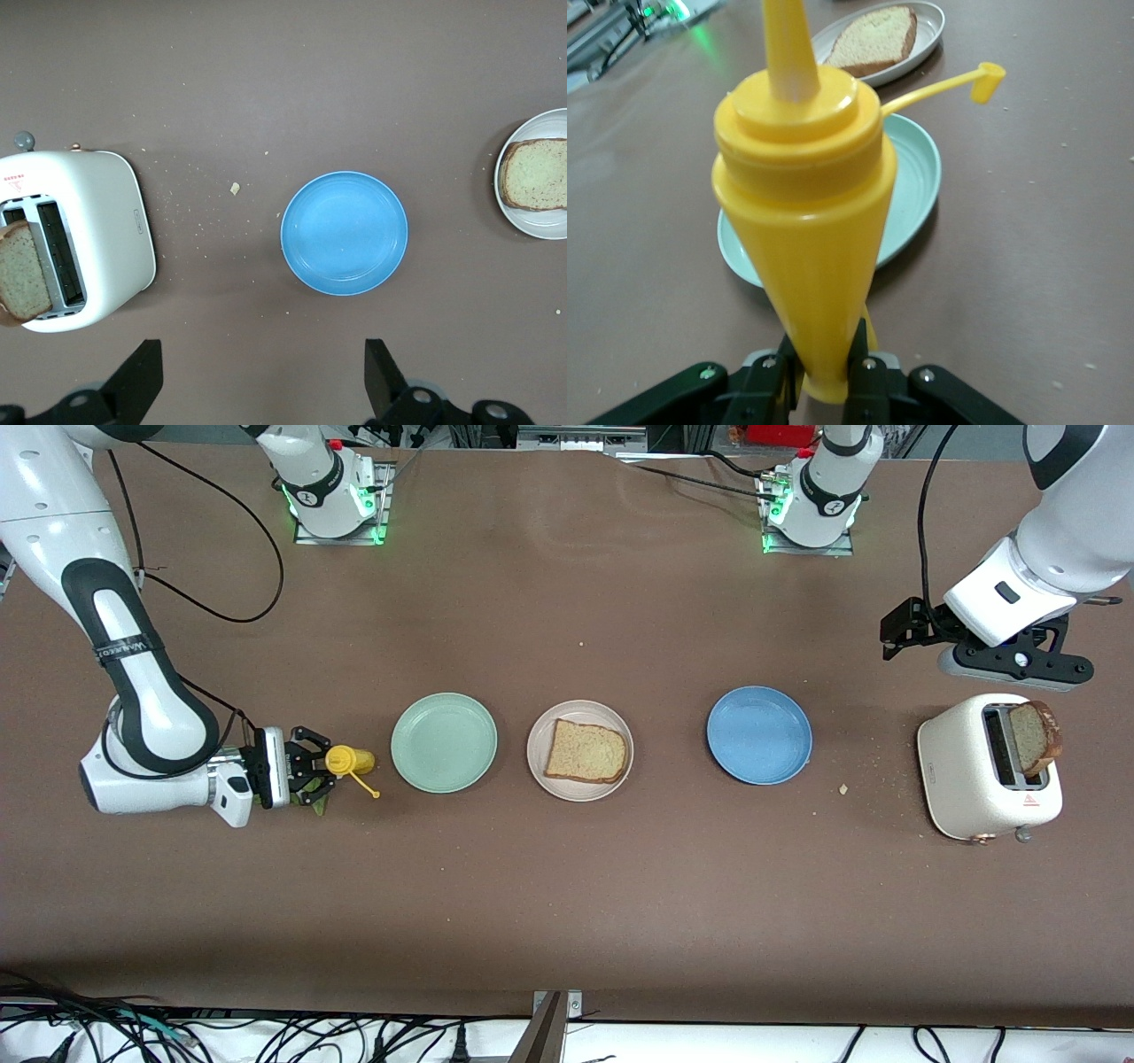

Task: Make sandwich in beige plate with both arms
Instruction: 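Carry the yellow bottle back and set it beside the lettuce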

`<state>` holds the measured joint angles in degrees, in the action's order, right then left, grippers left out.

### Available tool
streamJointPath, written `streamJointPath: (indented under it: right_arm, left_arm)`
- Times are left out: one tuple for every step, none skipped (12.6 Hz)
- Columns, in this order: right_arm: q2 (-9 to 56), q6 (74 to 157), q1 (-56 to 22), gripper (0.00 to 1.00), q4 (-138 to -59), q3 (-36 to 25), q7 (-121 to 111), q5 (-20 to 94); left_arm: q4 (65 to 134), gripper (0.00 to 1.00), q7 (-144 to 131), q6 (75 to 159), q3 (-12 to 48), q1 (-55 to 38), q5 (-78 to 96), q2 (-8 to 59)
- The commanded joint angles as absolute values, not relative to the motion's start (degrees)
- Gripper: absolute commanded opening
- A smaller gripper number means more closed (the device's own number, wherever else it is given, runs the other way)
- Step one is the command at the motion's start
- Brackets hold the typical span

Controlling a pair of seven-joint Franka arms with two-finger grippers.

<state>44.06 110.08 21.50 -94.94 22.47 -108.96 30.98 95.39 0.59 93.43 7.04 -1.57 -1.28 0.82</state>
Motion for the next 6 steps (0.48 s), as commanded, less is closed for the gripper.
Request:
streamJointPath:
  right_arm:
    - [41.57,113.54,23.12,0.0,-101.15,23.82,-114.15,36.72]
    - [41.57,114.86,23.2,0.0,-102.38,23.82,-115.13,37.26]
    - [41.57,115.74,23.2,0.0,-103.0,23.82,-116.18,37.53]
    - [41.57,115.84,23.12,0.0,-103.36,23.3,-117.5,38.49]
    - [41.14,115.75,23.12,0.0,-103.79,22.51,-118.81,39.37]
    - [40.87,115.58,23.12,0.06,-103.89,22.07,-118.92,39.37]
  left_arm:
    - [95.89,1.0,0.35,93.6,7.47,-1.05,-0.7,0.09]
    - [95.89,1.0,0.35,93.6,7.47,-1.05,-0.7,0.0]
    - [95.89,1.0,0.35,93.6,7.47,-1.05,-0.7,0.09]
    - [95.89,1.0,0.35,93.6,7.47,-1.05,-0.7,0.09]
    - [95.89,1.0,0.35,93.6,7.47,-1.05,-0.7,0.09]
    - [95.89,1.0,0.35,93.6,7.47,-1.05,-0.7,0.09]
